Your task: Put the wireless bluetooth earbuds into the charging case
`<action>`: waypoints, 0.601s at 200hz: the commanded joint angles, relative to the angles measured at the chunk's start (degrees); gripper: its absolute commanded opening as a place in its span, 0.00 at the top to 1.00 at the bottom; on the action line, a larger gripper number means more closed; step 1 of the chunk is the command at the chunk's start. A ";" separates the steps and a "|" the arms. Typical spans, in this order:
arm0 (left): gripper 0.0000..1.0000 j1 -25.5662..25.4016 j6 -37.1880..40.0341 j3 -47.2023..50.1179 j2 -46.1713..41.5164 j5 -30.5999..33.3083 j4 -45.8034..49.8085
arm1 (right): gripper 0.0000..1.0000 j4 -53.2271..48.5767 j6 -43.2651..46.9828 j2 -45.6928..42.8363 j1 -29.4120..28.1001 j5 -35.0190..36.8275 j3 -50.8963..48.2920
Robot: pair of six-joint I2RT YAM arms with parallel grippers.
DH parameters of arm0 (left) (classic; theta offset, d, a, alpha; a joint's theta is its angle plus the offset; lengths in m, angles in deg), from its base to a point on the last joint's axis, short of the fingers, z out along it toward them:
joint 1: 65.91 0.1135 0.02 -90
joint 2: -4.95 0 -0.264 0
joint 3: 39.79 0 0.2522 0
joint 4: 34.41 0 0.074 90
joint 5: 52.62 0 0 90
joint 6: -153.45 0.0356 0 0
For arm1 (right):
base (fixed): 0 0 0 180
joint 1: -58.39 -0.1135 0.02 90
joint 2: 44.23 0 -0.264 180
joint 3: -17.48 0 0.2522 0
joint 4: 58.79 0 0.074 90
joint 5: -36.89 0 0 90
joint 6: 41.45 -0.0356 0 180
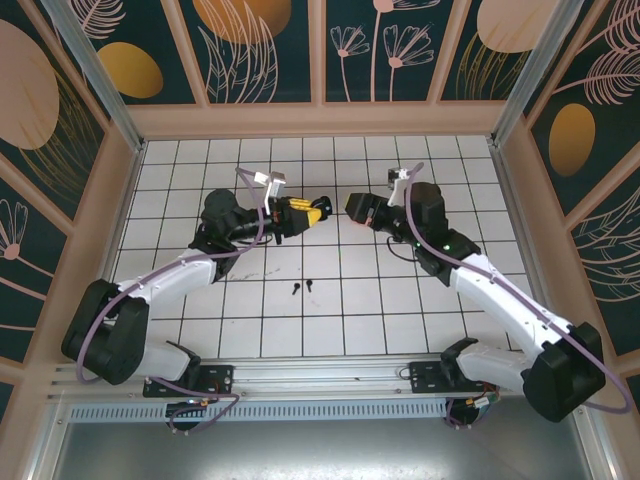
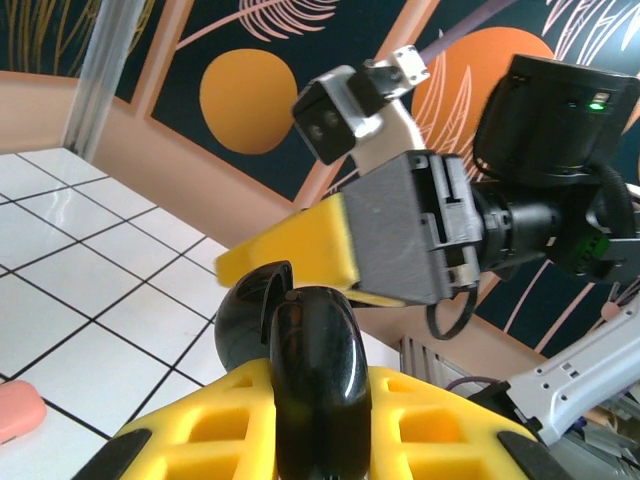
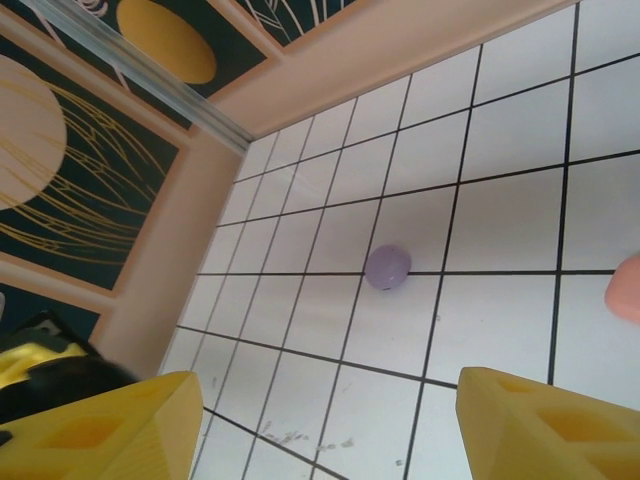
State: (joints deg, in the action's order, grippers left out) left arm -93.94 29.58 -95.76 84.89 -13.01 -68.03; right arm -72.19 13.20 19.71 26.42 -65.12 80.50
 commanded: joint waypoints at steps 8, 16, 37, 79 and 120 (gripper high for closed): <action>1.00 -0.01 0.51 1.08 -1.72 2.72 -3.97 | 0.32 -2.06 -3.83 -2.70 -2.19 0.22 -1.00; 1.00 -0.01 0.07 1.04 -1.43 2.63 -4.55 | 0.32 -1.89 -4.09 -2.85 -2.91 0.44 -0.92; 1.00 -0.01 -0.58 0.56 -0.63 2.43 -5.10 | 0.32 -2.36 -4.06 -2.51 -4.41 1.08 0.27; 1.00 -0.01 -1.02 0.80 -0.53 3.25 -6.14 | 0.33 -2.82 -6.23 -2.22 -6.77 2.61 0.96; 1.00 -0.01 -3.29 -0.62 1.02 -0.40 -6.51 | 0.42 -4.15 -0.41 -0.99 -7.32 2.20 4.33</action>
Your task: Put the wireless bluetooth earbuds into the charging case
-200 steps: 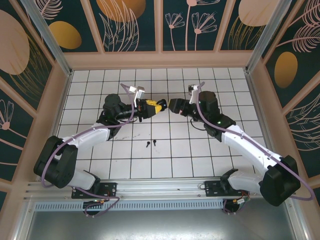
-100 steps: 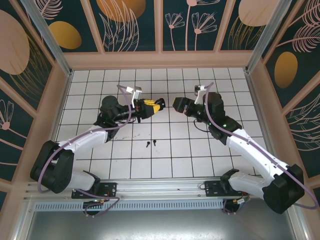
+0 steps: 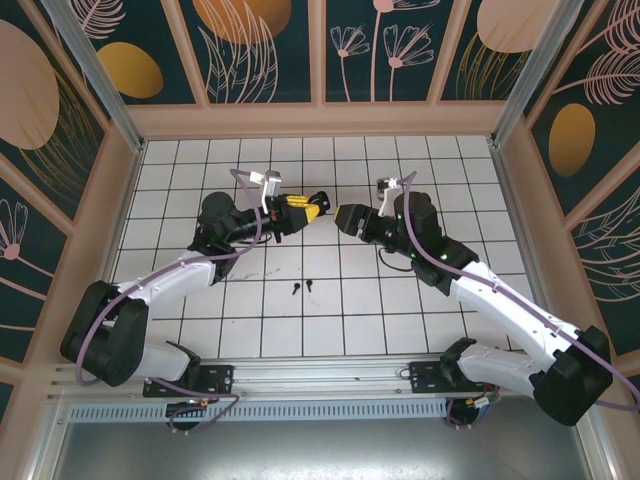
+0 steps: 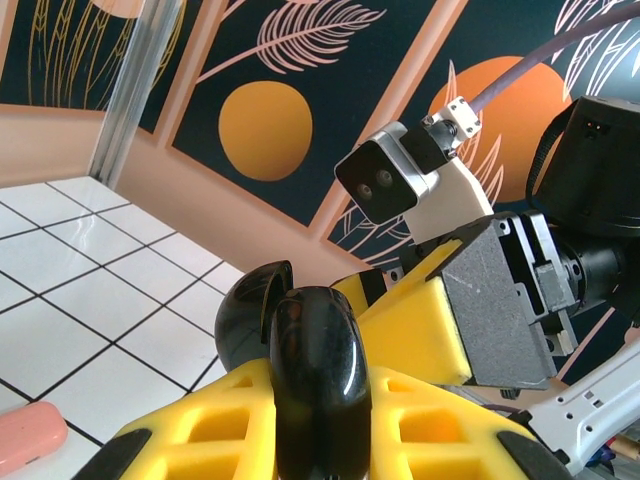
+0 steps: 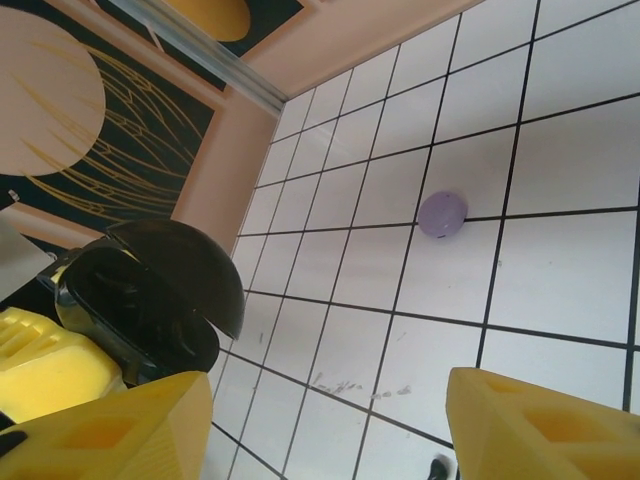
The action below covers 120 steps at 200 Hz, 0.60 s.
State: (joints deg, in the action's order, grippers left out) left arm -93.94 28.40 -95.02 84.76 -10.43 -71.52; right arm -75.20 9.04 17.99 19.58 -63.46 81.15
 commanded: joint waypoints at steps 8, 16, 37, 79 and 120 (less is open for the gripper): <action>1.00 -0.01 -2.71 -1.59 1.35 -3.79 -3.07 | 0.45 -1.54 5.80 1.01 -0.39 -0.18 4.33; 1.00 -0.01 -3.30 -1.68 1.55 -4.57 -3.41 | 0.47 -1.79 7.94 1.19 -0.32 -0.74 4.86; 1.00 -0.01 -4.58 -2.11 1.75 -5.92 -3.96 | 0.53 -2.00 11.70 1.16 0.22 -2.22 5.42; 1.00 0.03 -5.66 -3.05 1.66 -6.68 -4.15 | 0.57 -1.08 13.92 1.63 0.97 -6.09 5.46; 1.00 0.04 -5.95 -3.56 1.49 -7.08 -4.08 | 0.57 -0.93 14.17 2.95 0.98 -6.58 5.86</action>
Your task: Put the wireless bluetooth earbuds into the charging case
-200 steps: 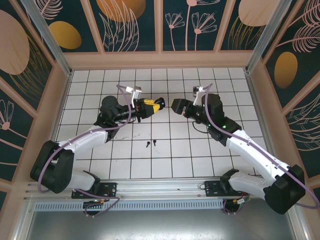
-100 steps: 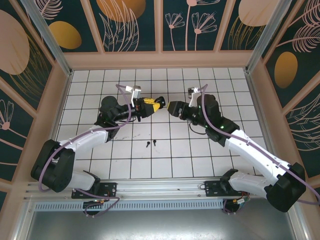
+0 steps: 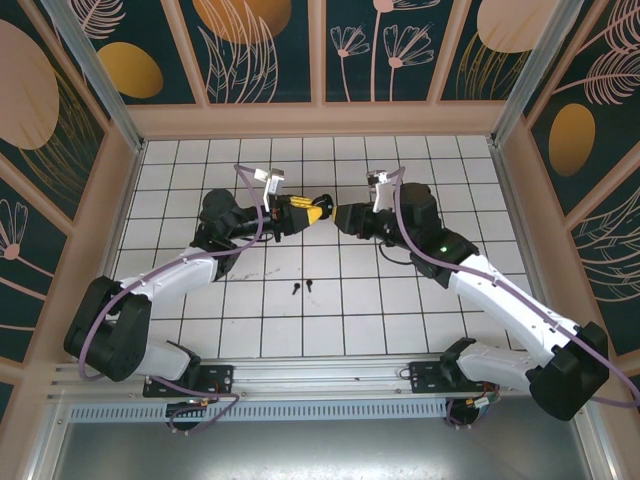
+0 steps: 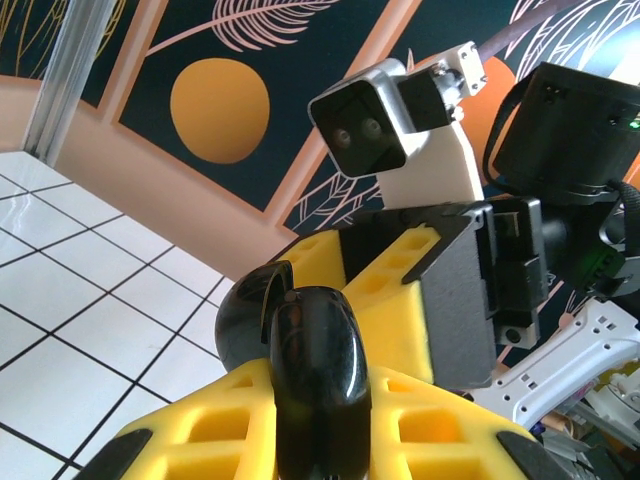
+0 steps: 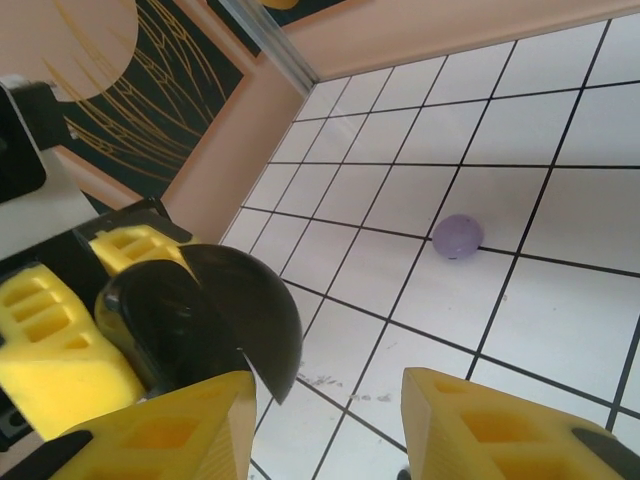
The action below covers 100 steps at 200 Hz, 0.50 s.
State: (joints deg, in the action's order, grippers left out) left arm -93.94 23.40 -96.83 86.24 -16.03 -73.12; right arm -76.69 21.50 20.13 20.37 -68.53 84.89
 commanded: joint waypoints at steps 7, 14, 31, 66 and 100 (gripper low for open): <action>1.00 -0.01 -0.95 -1.74 0.00 -1.57 -2.46 | 0.57 0.70 1.65 1.07 0.15 -1.33 2.24; 1.00 -0.04 -1.02 -1.80 0.02 -1.66 -2.46 | 0.57 0.78 1.69 1.33 0.22 -1.21 2.44; 1.00 -0.09 -1.01 -1.74 0.00 -1.79 -2.46 | 0.58 0.92 1.65 2.03 0.23 -0.93 3.04; 1.00 -0.18 -0.93 -1.41 0.02 -1.88 -2.44 | 0.58 0.98 1.73 3.27 0.24 -0.62 4.28; 1.00 -0.27 -1.15 -1.19 0.17 -2.29 -2.94 | 0.59 1.48 1.82 3.54 0.36 -1.38 4.34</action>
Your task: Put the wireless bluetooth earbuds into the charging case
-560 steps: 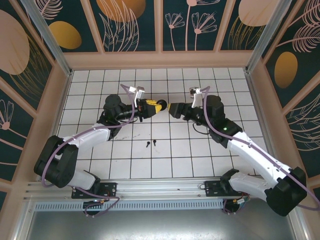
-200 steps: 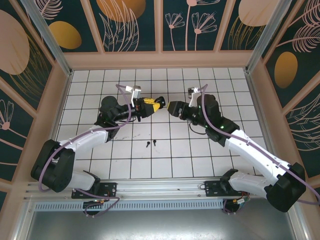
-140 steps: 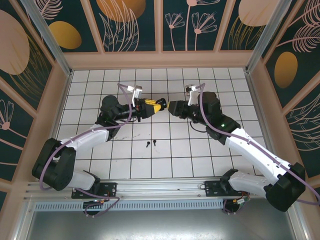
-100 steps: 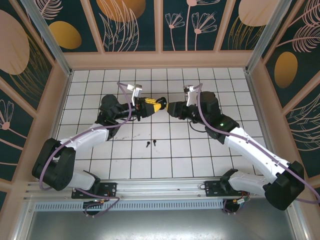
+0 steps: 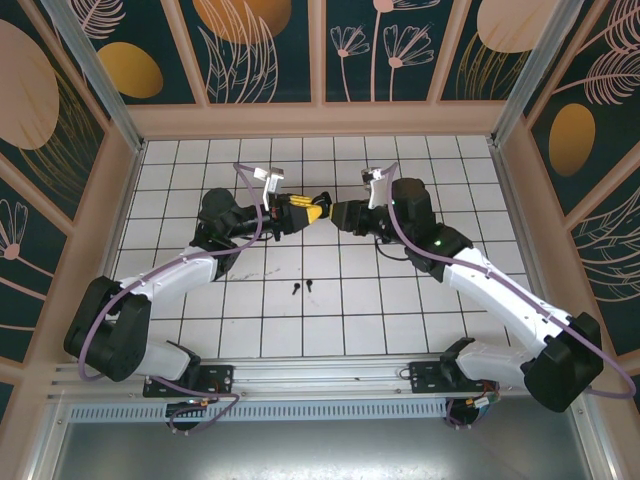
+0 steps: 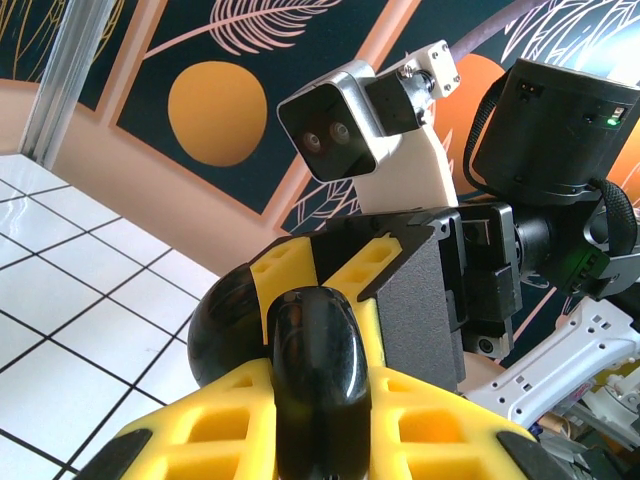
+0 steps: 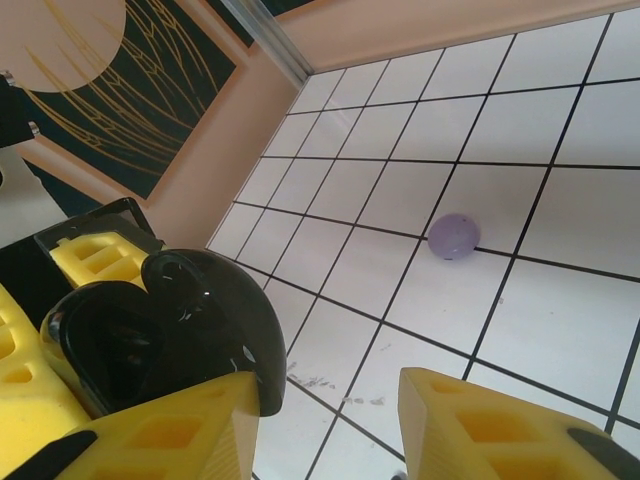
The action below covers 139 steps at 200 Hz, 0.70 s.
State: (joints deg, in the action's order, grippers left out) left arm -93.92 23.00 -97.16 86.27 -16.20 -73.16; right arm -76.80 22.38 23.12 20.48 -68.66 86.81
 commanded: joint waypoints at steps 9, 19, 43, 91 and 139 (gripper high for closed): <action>1.00 -0.36 -0.86 -1.02 0.24 -2.46 -3.03 | 0.61 1.86 1.03 0.37 0.44 -2.18 2.18; 1.00 -0.38 -0.97 -1.16 0.33 -2.99 -3.04 | 0.62 2.42 1.44 0.03 0.77 -3.70 1.84; 1.00 -0.47 -1.54 -1.48 0.51 -4.94 -3.59 | 0.64 3.73 1.82 -1.36 2.31 -6.80 0.54; 1.00 -0.73 -3.08 -2.58 1.29 -8.64 -4.25 | 0.67 5.22 1.53 -2.67 5.74 -13.26 -0.73; 1.00 -0.91 -3.88 -3.16 1.47 -8.56 -5.10 | 0.67 4.95 1.65 -1.92 5.87 -15.68 -1.02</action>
State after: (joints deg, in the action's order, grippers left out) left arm -94.25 20.14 -98.25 87.32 -22.50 -74.78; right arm -74.13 23.01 21.53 26.16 -81.34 86.46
